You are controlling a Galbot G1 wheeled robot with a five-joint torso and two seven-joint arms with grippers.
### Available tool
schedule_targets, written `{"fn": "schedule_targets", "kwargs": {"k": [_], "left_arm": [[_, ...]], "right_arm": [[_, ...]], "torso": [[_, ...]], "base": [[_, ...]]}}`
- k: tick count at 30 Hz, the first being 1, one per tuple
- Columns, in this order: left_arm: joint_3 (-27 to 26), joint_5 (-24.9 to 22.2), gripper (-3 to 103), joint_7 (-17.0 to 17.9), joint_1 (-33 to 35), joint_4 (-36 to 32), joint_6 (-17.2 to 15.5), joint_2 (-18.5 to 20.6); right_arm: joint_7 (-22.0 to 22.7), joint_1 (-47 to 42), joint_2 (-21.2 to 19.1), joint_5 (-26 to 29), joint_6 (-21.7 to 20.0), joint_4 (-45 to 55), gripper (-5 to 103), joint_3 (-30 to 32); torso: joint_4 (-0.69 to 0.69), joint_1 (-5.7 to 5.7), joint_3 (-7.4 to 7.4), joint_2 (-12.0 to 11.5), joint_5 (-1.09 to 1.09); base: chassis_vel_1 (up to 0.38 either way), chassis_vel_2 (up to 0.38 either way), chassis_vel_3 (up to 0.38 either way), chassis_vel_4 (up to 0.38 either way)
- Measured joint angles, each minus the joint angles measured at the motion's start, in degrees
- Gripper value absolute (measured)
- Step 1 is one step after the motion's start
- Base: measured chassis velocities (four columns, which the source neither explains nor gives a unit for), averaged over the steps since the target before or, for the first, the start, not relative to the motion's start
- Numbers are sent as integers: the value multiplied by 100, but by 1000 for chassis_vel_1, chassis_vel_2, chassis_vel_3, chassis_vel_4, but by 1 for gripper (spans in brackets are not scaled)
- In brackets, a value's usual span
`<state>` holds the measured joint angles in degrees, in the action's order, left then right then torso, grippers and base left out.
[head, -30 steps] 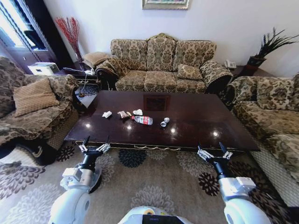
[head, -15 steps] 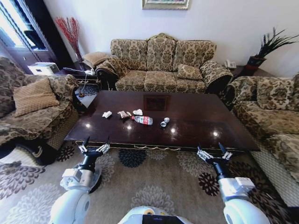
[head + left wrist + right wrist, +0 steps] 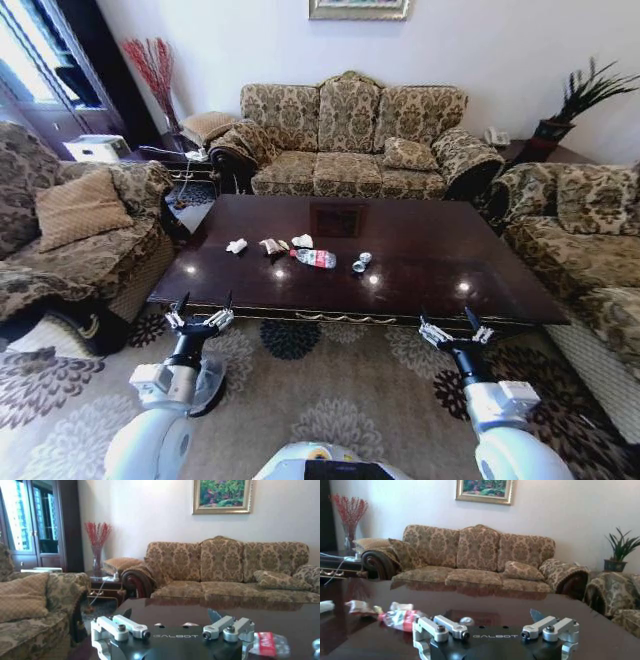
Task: Move to the front of the table and place the trash on the table into the trash bin.
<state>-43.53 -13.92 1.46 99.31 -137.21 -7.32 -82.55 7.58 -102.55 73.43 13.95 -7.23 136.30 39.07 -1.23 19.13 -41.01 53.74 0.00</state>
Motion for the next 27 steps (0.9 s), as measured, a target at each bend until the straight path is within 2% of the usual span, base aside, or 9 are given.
{"fn": "schedule_targets", "kwargs": {"k": [11,14,16,21,27], "left_arm": [[-17,-29,100,0,-40,-3,2,34],[-17,-37,100,-1,-52,27,0,44],[-23,-62,100,-6,-53,68,-9,47],[-29,-251,100,-8,-57,130,-144,46],[7,-360,100,-23,-129,472,-201,52]], "right_arm": [[-21,-2,46,-119,0,-16,100,-67],[-21,0,57,-147,-2,-16,100,-83],[-21,11,65,-181,-14,-15,100,-102],[-21,19,72,-195,-19,-16,100,-114],[6,5,86,-95,27,-22,100,-67]], "torso": [[2,-2,2,2,1],[-1,0,0,0,-1],[2,1,0,0,1],[-1,0,0,-1,0],[2,-1,0,0,-4]], "base": [[307,303,-296,-298],[342,345,-373,-351],[355,352,-363,-355],[359,365,-345,-346],[334,329,-340,-316]]}}
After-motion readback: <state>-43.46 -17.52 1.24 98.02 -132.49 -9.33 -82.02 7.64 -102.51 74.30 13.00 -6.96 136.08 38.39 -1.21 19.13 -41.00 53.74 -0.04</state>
